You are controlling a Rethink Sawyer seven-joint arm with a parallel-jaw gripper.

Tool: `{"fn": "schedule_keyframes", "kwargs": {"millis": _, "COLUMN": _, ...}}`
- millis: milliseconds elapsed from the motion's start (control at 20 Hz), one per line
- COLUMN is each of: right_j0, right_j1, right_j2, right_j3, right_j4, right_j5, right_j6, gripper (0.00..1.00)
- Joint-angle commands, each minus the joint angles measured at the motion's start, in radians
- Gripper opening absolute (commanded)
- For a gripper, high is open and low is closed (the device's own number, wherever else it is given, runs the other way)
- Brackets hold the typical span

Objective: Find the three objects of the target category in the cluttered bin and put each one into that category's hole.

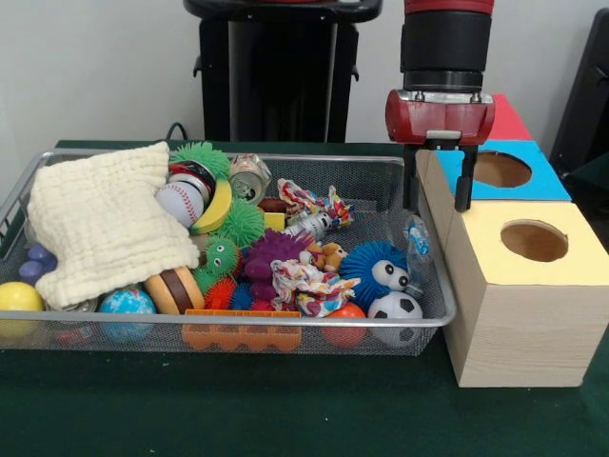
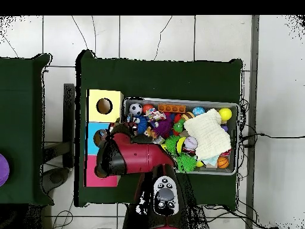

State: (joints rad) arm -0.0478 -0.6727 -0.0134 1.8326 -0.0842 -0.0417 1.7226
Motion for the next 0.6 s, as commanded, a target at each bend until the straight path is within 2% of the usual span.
{"fn": "schedule_keyframes", "kwargs": {"millis": 50, "right_j0": -0.073, "right_j1": 0.153, "right_j2": 0.058, "right_j3": 0.032, "right_j4": -0.008, "right_j5": -0.125, "right_j6": 0.21, "gripper": 1.0}}
{"fn": "schedule_keyframes", "kwargs": {"millis": 350, "right_j0": -0.118, "right_j1": 0.144, "right_j2": 0.097, "right_j3": 0.045, "right_j4": -0.027, "right_j5": -0.11, "right_j6": 0.181, "gripper": 1.0}}
{"fn": "schedule_keyframes", "kwargs": {"millis": 600, "right_j0": -0.119, "right_j1": 0.15, "right_j2": 0.1, "right_j3": 0.043, "right_j4": -0.025, "right_j5": -0.111, "right_j6": 0.174, "gripper": 1.0}}
